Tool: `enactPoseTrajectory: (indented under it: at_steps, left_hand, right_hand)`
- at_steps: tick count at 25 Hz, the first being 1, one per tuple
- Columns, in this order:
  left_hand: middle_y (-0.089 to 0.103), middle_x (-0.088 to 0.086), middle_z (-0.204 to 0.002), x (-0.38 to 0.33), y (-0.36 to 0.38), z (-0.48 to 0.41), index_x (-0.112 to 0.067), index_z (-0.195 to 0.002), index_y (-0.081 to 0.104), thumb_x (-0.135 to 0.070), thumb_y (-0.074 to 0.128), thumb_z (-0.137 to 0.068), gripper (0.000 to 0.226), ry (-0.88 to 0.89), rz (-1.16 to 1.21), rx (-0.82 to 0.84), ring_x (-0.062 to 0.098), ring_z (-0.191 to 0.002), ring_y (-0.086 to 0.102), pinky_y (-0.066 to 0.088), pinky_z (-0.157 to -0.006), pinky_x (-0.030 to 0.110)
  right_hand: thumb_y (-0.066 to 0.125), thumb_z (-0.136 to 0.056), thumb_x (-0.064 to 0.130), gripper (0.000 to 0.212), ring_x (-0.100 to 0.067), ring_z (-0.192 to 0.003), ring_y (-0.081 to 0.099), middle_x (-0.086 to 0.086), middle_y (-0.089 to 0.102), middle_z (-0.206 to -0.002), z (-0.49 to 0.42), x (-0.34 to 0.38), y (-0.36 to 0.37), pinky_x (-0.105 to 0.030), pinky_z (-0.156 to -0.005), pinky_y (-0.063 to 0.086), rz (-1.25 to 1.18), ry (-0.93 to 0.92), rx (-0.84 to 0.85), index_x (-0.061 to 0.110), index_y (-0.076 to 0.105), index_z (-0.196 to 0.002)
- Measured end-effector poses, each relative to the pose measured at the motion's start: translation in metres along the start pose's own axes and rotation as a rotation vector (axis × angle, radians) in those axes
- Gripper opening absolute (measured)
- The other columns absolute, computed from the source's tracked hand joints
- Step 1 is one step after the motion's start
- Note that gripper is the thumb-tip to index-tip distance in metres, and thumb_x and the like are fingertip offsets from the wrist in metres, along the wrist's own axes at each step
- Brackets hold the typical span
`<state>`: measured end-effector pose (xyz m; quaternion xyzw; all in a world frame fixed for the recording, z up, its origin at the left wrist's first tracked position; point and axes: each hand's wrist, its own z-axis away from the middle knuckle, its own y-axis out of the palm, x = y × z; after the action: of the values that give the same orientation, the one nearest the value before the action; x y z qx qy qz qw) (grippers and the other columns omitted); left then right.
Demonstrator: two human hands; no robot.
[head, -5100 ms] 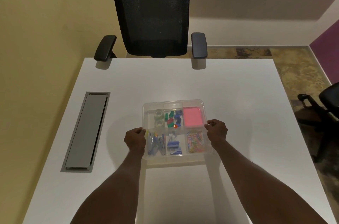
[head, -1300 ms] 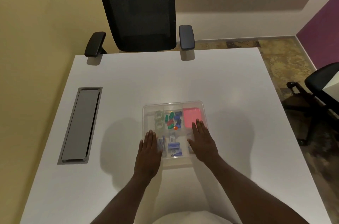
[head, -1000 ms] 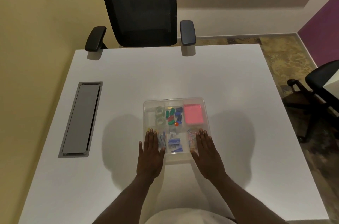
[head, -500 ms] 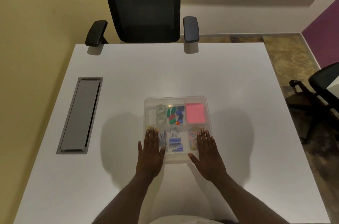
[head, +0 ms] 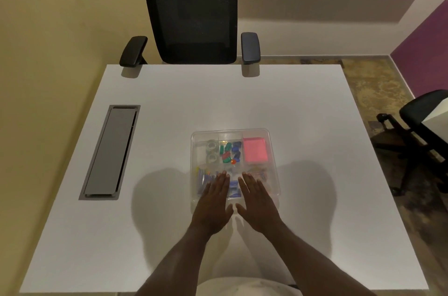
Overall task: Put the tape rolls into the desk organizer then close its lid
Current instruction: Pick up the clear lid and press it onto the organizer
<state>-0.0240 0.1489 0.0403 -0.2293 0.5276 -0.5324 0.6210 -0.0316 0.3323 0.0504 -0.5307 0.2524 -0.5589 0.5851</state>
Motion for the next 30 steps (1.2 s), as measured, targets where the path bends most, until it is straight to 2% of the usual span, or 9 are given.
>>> enactPoseTrajectory:
  at_steps: [4, 6, 8, 10, 15, 21, 30]
  left_hand:
    - [-0.016, 0.0, -0.177, -0.011, -0.004, -0.006, -0.017, -0.17, -0.006, -0.044, 0.043, -0.11, 0.082, 0.019, -0.095, 0.031, 0.02, -0.167, -0.014, -0.004, -0.138, 0.04]
    - [-0.009, 0.007, -0.179, -0.015, -0.003, -0.009, -0.014, -0.17, -0.003, -0.032, 0.039, -0.113, 0.073, -0.006, -0.129, 0.025, 0.024, -0.168, -0.009, -0.005, -0.136, 0.04]
    - [-0.003, 0.011, -0.18, -0.017, -0.003, -0.011, -0.012, -0.17, 0.0, -0.027, 0.039, -0.114, 0.07, -0.007, -0.159, 0.021, 0.027, -0.168, -0.005, -0.003, -0.136, 0.042]
    - [-0.003, 0.012, -0.18, -0.018, -0.004, -0.015, -0.011, -0.17, 0.0, -0.026, 0.042, -0.114, 0.071, -0.01, -0.169, 0.026, 0.028, -0.168, -0.004, -0.001, -0.136, 0.044]
    - [-0.003, 0.01, -0.18, -0.016, -0.015, -0.034, -0.012, -0.17, 0.001, -0.026, 0.044, -0.113, 0.073, -0.039, -0.149, 0.043, 0.028, -0.168, -0.005, 0.002, -0.137, 0.043]
    - [0.008, 0.007, -0.18, -0.008, -0.035, -0.07, -0.012, -0.171, 0.01, -0.025, 0.056, -0.108, 0.078, -0.065, -0.063, -0.005, 0.023, -0.168, 0.003, 0.008, -0.137, 0.039]
    - [0.008, 0.005, -0.18, 0.012, -0.059, -0.128, -0.013, -0.171, 0.01, -0.028, 0.059, -0.107, 0.082, -0.072, -0.042, -0.037, 0.019, -0.168, 0.005, 0.006, -0.137, 0.033]
  right_hand:
    - [0.047, -0.103, 0.045, 0.076, -0.026, -0.158, 0.0, -0.007, 0.0, -0.17, -0.004, 0.012, -0.003, -0.043, -0.13, 0.004, 0.018, 0.009, 0.011, 0.015, 0.009, -0.162]
    - [0.048, -0.105, 0.037, 0.07, -0.03, -0.158, 0.007, -0.009, 0.005, -0.169, -0.005, 0.015, -0.004, -0.045, -0.128, 0.006, 0.061, -0.014, -0.017, 0.014, 0.014, -0.161]
    - [0.045, -0.107, 0.033, 0.067, -0.03, -0.158, 0.004, -0.01, 0.004, -0.17, -0.008, 0.016, -0.004, -0.044, -0.128, 0.003, 0.07, -0.01, 0.007, 0.014, 0.011, -0.162]
    - [0.043, -0.108, 0.031, 0.067, -0.029, -0.158, 0.0, -0.01, 0.001, -0.17, -0.013, 0.015, -0.004, -0.043, -0.128, 0.002, 0.072, 0.0, 0.031, 0.016, 0.007, -0.162]
    - [0.046, -0.107, 0.03, 0.068, -0.026, -0.159, 0.001, -0.008, 0.004, -0.171, -0.032, 0.012, -0.014, -0.041, -0.13, 0.005, 0.049, 0.01, 0.034, 0.017, 0.009, -0.162]
    - [0.052, -0.105, 0.025, 0.072, -0.025, -0.159, 0.0, -0.005, 0.002, -0.171, -0.067, 0.019, -0.03, -0.043, -0.13, 0.008, -0.005, 0.078, 0.033, 0.018, 0.008, -0.162]
    - [0.059, -0.101, 0.026, 0.08, -0.023, -0.159, -0.002, -0.001, -0.001, -0.171, -0.128, 0.011, -0.053, -0.042, -0.13, 0.006, -0.028, 0.122, 0.057, 0.022, 0.007, -0.162]
